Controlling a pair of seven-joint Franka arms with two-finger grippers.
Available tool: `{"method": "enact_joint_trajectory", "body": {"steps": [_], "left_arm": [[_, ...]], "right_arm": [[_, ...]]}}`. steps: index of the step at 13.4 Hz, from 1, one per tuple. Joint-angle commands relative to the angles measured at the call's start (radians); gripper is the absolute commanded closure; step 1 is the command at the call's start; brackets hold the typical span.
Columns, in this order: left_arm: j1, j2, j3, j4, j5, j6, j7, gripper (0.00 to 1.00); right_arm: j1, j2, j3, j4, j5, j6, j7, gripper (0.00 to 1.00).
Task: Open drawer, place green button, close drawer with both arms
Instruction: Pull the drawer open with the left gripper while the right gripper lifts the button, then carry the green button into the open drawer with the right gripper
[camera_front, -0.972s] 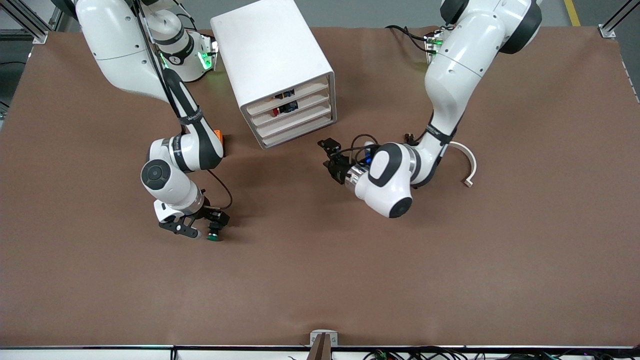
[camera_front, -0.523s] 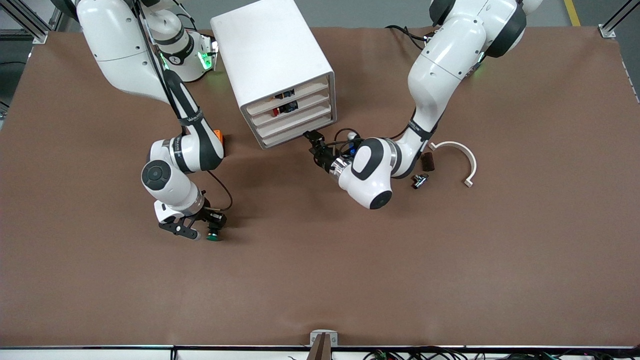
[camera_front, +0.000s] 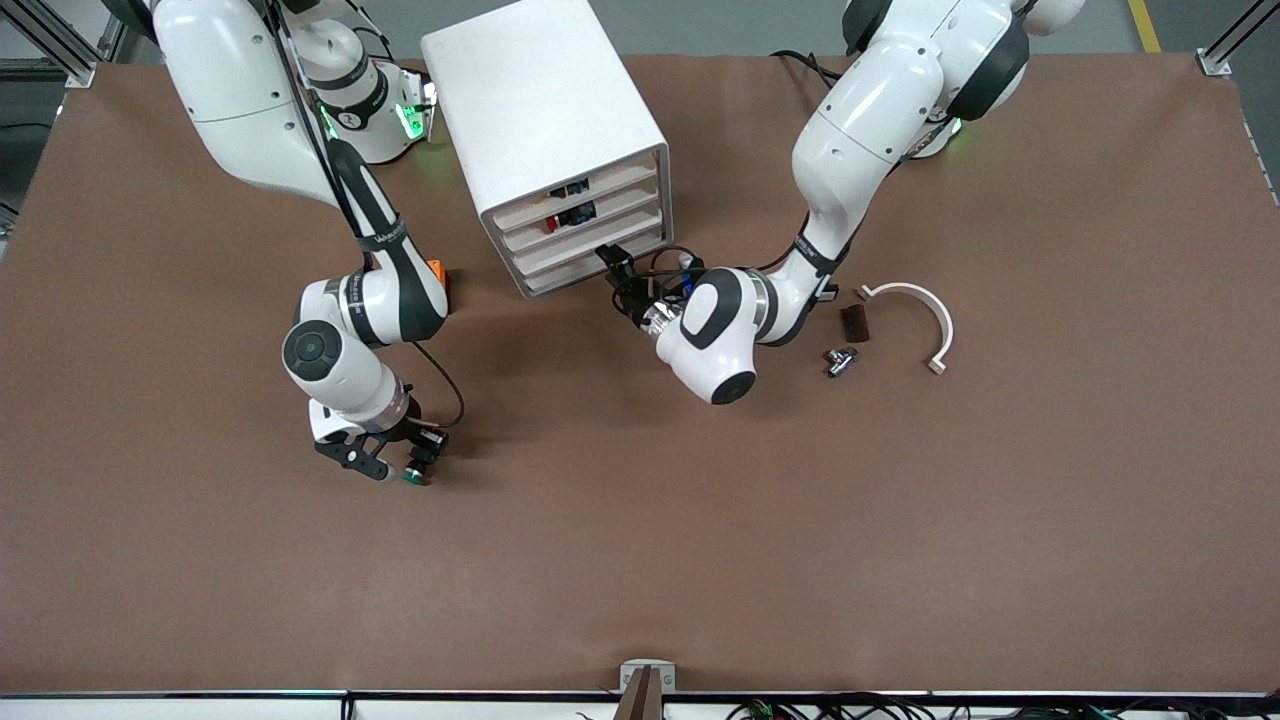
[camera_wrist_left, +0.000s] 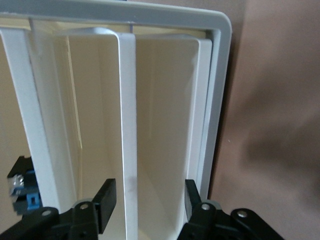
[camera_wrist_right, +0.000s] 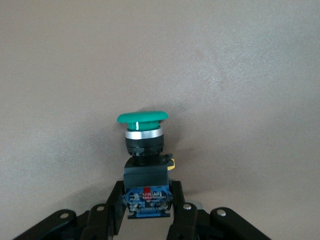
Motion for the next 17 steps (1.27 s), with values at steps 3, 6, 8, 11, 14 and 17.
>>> {"method": "enact_joint_trajectory", "body": {"steps": [3, 6, 8, 11, 14, 17], "left_arm": [[-0.04, 0.028, 0.0, 0.019, -0.08, -0.019, -0.014, 0.42], [-0.04, 0.03, -0.002, 0.019, -0.09, -0.019, -0.016, 0.73], [-0.029, 0.03, 0.0, 0.02, -0.095, -0.019, -0.009, 0.98], [0.031, 0.019, 0.009, 0.031, -0.083, -0.019, -0.003, 0.99], [0.103, 0.017, 0.018, 0.083, -0.078, -0.017, 0.096, 0.99], [0.173, 0.017, 0.02, 0.098, -0.08, -0.017, 0.216, 0.85]], "right_arm": [[0.001, -0.061, 0.0, 0.1, 0.009, -0.259, 0.043, 0.96], [0.001, -0.108, 0.0, 0.142, 0.009, -0.399, 0.093, 0.96], [0.002, -0.131, 0.0, 0.147, 0.009, -0.442, 0.155, 0.96], [0.002, -0.151, 0.0, 0.15, 0.009, -0.475, 0.187, 0.96], [0.022, -0.153, 0.003, 0.151, 0.01, -0.476, 0.259, 0.96], [0.062, -0.173, 0.003, 0.159, 0.009, -0.492, 0.378, 0.96]]}}
